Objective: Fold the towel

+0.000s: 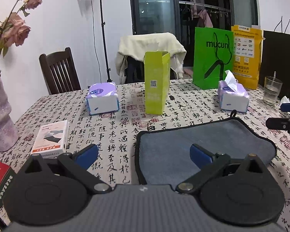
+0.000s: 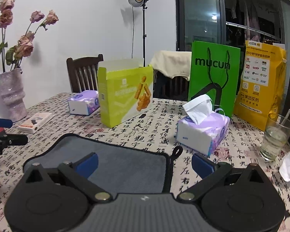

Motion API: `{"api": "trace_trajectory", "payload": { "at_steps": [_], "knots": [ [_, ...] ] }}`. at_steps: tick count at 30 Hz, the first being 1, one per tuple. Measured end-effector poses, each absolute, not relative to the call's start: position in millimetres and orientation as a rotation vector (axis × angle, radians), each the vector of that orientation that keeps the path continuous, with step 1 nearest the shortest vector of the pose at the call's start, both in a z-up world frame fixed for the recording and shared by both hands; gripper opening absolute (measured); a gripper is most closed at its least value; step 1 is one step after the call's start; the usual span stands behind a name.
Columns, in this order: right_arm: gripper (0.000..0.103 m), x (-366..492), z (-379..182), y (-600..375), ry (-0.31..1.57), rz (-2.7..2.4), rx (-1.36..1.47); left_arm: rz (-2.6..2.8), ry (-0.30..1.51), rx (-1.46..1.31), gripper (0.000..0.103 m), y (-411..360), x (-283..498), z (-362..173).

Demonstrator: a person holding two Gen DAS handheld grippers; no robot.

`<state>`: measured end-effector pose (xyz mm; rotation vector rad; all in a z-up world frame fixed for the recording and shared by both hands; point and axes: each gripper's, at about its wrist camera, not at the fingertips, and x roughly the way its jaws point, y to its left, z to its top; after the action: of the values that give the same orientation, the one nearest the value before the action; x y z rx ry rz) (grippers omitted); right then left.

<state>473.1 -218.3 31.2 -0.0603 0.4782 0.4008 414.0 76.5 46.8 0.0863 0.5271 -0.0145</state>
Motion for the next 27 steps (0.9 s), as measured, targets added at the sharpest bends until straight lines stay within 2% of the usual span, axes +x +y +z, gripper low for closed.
{"api": "trace_trajectory", "payload": {
  "at_steps": [27],
  "knots": [
    [0.103, 339.8, 42.8, -242.4, 0.396, 0.412, -0.049, -0.038, 0.451, 0.087, 0.103, 49.1, 284.7, 54.0]
  ]
}}
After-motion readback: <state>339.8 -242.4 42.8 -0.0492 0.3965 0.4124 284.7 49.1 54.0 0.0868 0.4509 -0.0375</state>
